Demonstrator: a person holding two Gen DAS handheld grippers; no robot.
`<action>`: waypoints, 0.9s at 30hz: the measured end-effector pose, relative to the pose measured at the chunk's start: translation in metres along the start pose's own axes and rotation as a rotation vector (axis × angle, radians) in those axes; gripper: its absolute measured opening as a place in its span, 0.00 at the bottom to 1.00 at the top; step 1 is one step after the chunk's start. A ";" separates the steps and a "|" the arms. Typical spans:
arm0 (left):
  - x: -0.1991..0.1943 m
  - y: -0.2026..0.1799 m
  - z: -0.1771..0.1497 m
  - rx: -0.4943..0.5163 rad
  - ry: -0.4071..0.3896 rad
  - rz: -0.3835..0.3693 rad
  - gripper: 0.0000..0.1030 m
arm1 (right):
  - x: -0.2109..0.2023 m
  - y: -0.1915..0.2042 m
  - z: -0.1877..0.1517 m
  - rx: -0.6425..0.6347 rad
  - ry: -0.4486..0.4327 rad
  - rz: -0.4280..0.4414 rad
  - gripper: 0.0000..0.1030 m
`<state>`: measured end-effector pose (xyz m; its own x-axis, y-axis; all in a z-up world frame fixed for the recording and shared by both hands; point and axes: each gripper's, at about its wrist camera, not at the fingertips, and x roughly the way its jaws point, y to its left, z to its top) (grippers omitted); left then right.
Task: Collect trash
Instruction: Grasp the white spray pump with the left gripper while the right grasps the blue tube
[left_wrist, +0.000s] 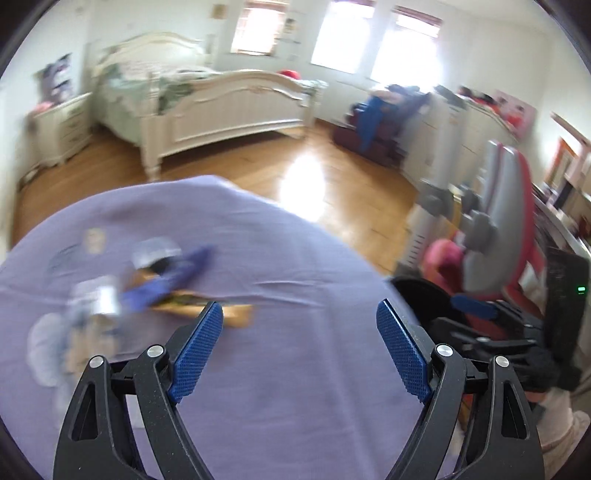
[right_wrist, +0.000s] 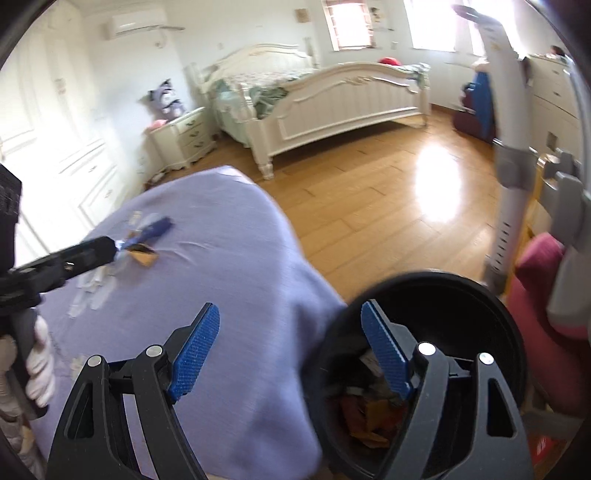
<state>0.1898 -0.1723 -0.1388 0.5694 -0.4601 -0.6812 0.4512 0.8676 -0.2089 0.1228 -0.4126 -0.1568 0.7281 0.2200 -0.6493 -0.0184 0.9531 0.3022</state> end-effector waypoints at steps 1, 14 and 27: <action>-0.005 0.016 0.000 -0.022 -0.007 0.031 0.82 | 0.004 0.009 0.007 -0.003 0.005 0.039 0.76; 0.015 0.131 0.002 -0.039 0.119 0.218 0.54 | 0.115 0.123 0.081 0.021 0.197 0.311 0.58; 0.027 0.136 0.002 -0.012 0.123 0.242 0.45 | 0.172 0.152 0.090 0.013 0.255 0.187 0.52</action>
<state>0.2681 -0.0673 -0.1840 0.5712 -0.2136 -0.7925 0.3037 0.9520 -0.0378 0.3068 -0.2487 -0.1600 0.5175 0.4379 -0.7351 -0.1259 0.8887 0.4408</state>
